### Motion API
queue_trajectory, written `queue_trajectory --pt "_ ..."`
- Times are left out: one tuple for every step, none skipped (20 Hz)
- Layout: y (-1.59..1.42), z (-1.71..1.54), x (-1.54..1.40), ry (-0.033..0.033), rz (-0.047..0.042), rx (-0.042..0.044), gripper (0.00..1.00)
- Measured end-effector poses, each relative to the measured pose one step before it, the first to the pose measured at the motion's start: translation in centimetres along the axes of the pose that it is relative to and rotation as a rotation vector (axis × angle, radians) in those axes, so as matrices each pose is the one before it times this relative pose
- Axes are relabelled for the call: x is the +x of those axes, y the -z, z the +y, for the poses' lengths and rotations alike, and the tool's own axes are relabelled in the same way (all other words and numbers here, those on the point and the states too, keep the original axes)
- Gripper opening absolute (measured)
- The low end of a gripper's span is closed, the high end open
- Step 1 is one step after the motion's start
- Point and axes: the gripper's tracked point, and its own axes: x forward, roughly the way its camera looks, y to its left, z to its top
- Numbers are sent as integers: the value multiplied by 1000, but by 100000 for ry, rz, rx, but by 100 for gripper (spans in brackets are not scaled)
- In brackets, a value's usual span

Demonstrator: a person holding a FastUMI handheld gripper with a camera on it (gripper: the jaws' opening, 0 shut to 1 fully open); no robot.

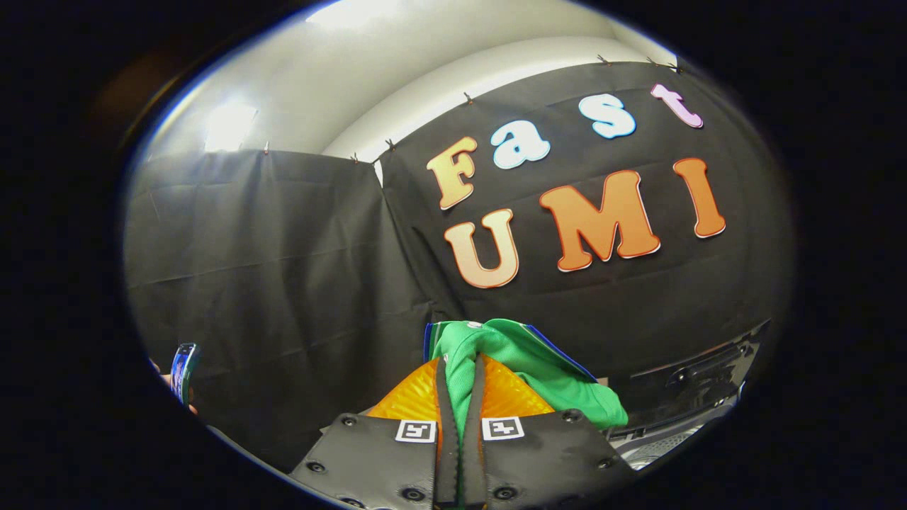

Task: Put the clothes into the washing machine and then close the washing machine lid.

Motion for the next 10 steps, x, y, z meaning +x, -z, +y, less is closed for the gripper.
queue_trajectory --pt "-686 -1259 -622 419 -1353 116 10" --pt "-685 -1246 -523 707 -1364 143 10" --pt "-689 -1397 -557 761 -1224 -89 10" --pt "-573 -1375 -363 1013 -1151 -174 10" --pt "-545 -1354 -439 793 -882 -52 10" --pt "-489 -1315 -321 978 -650 -328 10" --pt "-406 -1421 -452 1207 -62 -677 10" --pt "-271 -1342 -372 1351 -63 -622 10" --pt "-132 -1239 -424 961 32 -513 10" --pt "-223 -1333 -397 1134 42 -255 10"
